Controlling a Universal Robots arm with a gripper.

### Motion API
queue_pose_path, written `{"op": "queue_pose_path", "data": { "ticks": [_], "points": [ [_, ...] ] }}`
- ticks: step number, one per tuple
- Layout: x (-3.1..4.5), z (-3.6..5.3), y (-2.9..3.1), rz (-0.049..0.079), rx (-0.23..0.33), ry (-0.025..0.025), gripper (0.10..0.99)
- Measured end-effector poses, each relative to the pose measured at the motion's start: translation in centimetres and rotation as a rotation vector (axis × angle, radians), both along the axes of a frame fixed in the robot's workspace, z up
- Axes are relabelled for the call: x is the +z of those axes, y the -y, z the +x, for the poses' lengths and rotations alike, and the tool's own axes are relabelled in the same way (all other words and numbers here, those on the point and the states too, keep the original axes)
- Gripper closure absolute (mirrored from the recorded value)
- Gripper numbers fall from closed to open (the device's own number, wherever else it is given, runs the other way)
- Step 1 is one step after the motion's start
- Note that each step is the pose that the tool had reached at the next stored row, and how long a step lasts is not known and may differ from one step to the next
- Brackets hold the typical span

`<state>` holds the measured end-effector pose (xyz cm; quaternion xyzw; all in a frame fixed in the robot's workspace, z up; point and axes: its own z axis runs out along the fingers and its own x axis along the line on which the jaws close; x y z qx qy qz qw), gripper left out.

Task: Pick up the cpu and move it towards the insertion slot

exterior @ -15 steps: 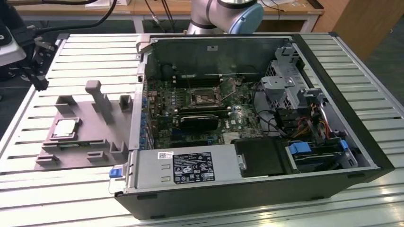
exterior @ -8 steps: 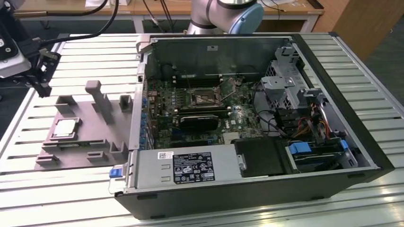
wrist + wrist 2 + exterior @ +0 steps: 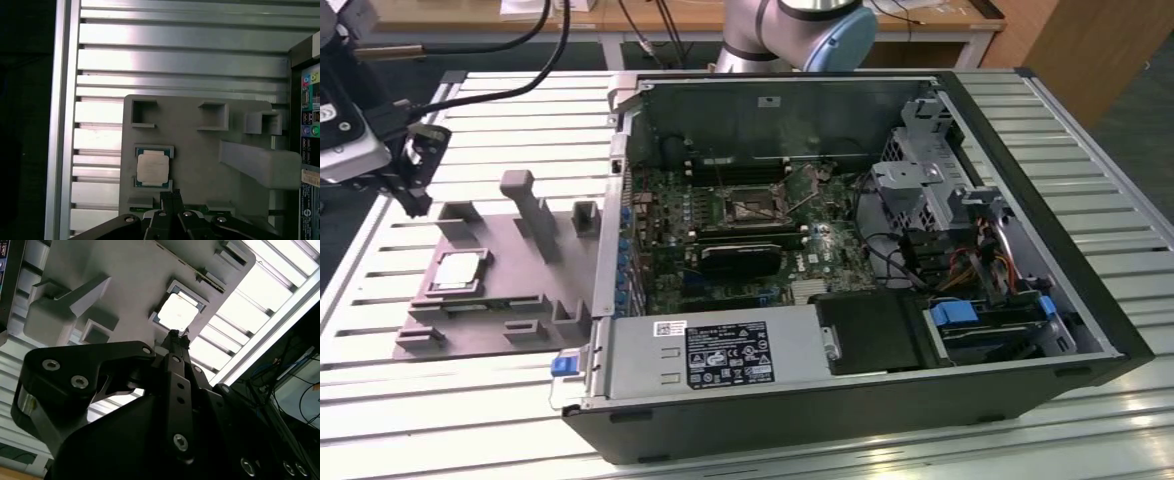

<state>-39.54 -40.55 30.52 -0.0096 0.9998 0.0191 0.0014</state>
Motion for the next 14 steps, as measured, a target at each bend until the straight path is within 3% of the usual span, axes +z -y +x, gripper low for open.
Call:
{"op": "queue_pose_path", "data": {
  "ticks": [10,14],
  "points": [
    [-1.81,-0.29,0.54,0.0,0.0,0.0001,0.984],
    [-2.41,-0.38,0.7,0.0,0.001,0.0029,0.984]
  ]
}}
